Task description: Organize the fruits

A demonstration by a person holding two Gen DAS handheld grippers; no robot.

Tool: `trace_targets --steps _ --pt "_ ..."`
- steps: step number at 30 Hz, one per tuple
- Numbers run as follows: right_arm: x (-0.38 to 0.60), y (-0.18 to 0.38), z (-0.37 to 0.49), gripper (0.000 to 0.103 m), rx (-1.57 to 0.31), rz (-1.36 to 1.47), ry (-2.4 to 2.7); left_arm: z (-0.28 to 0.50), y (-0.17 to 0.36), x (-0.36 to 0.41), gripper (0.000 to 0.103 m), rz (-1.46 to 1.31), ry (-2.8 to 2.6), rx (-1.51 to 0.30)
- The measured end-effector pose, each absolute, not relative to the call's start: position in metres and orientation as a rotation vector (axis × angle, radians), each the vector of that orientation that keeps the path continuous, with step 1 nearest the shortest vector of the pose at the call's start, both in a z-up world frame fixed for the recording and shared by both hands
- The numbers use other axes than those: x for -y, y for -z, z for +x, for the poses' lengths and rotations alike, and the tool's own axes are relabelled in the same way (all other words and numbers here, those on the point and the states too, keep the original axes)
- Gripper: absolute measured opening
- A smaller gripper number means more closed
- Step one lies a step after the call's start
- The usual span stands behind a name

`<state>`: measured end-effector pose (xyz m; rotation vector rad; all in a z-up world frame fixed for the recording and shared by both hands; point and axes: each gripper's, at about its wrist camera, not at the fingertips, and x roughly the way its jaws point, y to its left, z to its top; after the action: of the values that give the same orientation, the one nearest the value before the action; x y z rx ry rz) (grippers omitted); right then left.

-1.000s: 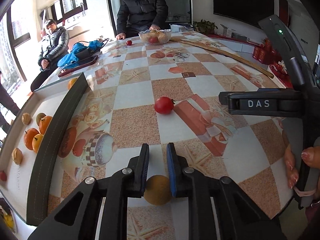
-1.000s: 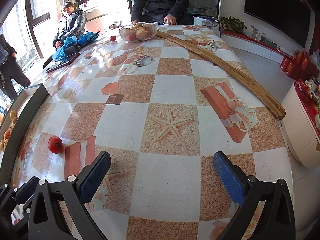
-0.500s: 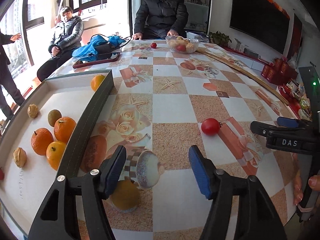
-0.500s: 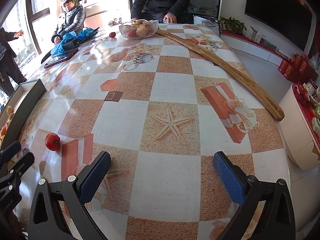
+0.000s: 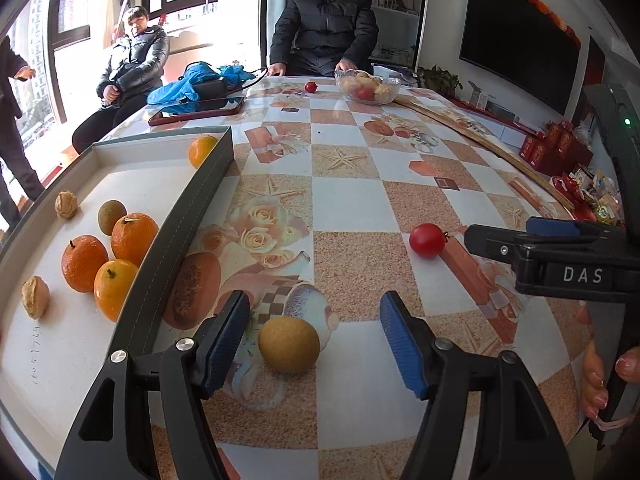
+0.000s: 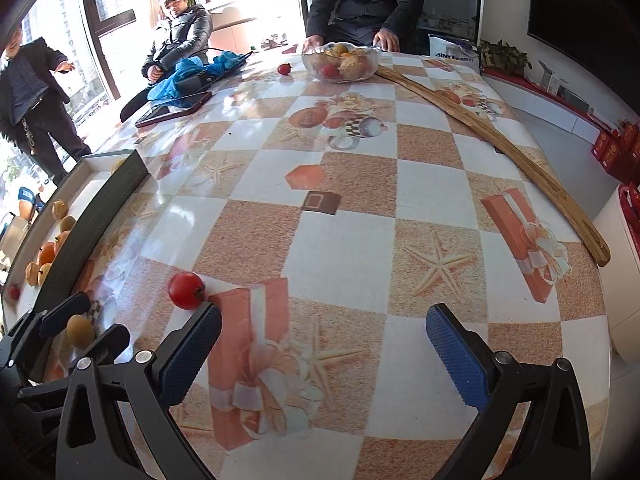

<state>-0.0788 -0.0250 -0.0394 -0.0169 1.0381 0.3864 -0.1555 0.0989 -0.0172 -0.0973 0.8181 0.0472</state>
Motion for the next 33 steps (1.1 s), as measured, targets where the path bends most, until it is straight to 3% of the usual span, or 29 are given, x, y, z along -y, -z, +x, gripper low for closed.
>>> trace_targets --steps 4,6,7,9,10,11,16,20,23,33 --pt "-0.013 0.036 -0.076 0.102 -1.024 -0.073 -0.463 -0.159 0.016 -0.103 0.071 -0.108 -0.041 -0.814" --pt "-0.030 0.038 -0.075 0.083 -1.032 -0.101 -0.498 -0.160 0.016 -0.104 0.071 -0.103 -0.045 -0.814" --pt "-0.037 0.042 -0.075 0.063 -1.052 -0.119 -0.511 -0.159 0.016 -0.103 0.071 -0.100 -0.046 -0.816" --pt "-0.045 0.043 -0.078 0.047 -1.029 -0.169 -0.508 -0.157 0.017 -0.102 0.071 -0.090 -0.054 -0.819" --pt "-0.044 0.042 -0.080 0.029 -1.020 -0.170 -0.517 -0.155 0.017 -0.100 0.071 -0.085 -0.058 -0.821" --pt "-0.042 0.042 -0.080 0.024 -1.022 -0.168 -0.513 -0.153 0.017 -0.099 0.071 -0.078 -0.061 -0.826" --pt "0.010 0.045 -0.081 0.024 -1.021 -0.061 -0.425 -0.134 0.015 -0.091 0.068 -0.078 -0.038 -0.864" --pt "0.057 0.046 -0.086 0.024 -1.009 -0.019 -0.344 -0.112 0.015 -0.083 0.058 -0.046 -0.061 -0.905" --pt "0.079 0.047 -0.088 0.024 -0.994 0.029 -0.310 -0.098 0.016 -0.084 0.030 -0.060 -0.063 -0.903" --pt "0.077 0.046 -0.091 0.024 -0.975 0.009 -0.296 -0.097 0.018 -0.078 0.030 -0.047 -0.094 -0.873"
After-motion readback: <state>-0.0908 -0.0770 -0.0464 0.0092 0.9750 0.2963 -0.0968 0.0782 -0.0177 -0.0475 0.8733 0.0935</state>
